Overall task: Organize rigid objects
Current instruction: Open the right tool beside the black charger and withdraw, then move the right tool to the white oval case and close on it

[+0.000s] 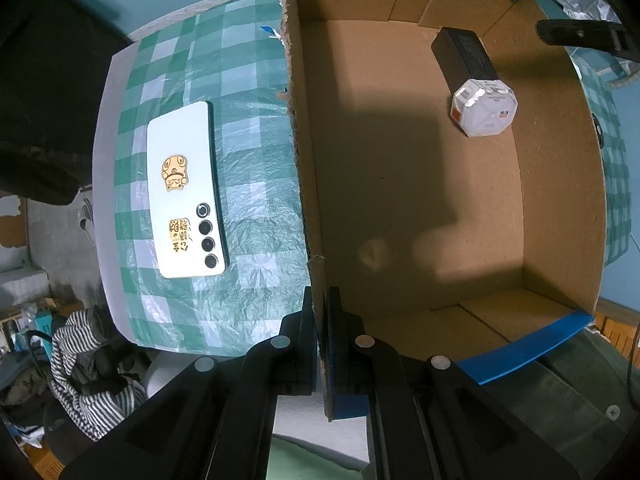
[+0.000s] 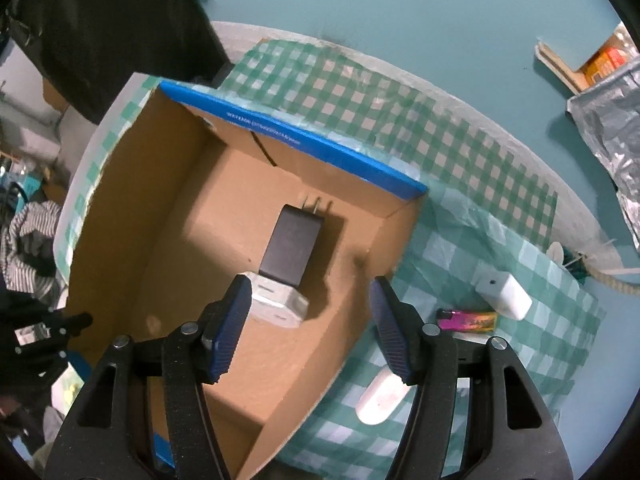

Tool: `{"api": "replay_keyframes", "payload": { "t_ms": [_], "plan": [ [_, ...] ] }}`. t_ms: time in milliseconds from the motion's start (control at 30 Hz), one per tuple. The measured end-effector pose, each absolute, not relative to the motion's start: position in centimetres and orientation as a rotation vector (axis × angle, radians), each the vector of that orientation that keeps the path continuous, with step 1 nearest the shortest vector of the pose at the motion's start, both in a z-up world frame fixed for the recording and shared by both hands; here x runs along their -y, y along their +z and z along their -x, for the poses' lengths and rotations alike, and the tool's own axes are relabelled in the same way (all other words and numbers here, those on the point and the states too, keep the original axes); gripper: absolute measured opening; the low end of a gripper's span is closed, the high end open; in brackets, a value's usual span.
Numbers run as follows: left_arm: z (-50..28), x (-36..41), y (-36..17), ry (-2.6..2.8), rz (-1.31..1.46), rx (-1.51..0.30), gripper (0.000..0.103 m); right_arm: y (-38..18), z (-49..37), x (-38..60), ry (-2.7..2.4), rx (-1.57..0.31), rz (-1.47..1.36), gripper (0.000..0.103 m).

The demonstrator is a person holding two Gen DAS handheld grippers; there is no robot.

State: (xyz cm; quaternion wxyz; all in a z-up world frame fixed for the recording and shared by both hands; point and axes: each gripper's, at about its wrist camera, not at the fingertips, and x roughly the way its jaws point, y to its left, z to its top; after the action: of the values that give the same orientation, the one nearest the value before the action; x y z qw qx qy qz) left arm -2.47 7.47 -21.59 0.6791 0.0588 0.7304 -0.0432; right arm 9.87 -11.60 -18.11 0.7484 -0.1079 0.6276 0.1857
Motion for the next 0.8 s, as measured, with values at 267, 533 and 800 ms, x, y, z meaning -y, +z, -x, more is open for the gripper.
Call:
{"api": "replay_keyframes", "payload": {
  "t_ms": [267, 533, 800],
  "plan": [
    [2.5, -7.4, -21.6, -0.097, -0.132, -1.64, 0.004, -15.7, -9.1, 13.0, 0.374, -1.342, 0.2, 0.062],
    [2.5, -7.5, -21.6, -0.097, -0.132, -1.641, 0.004, -13.5, -8.2, 15.1, 0.316, -1.348, 0.176, 0.062],
    [2.5, -7.4, -21.6, -0.097, -0.133, -1.641, 0.004, -12.7, -7.4, 18.3, 0.235, -1.359, 0.122, 0.062]
  ]
}}
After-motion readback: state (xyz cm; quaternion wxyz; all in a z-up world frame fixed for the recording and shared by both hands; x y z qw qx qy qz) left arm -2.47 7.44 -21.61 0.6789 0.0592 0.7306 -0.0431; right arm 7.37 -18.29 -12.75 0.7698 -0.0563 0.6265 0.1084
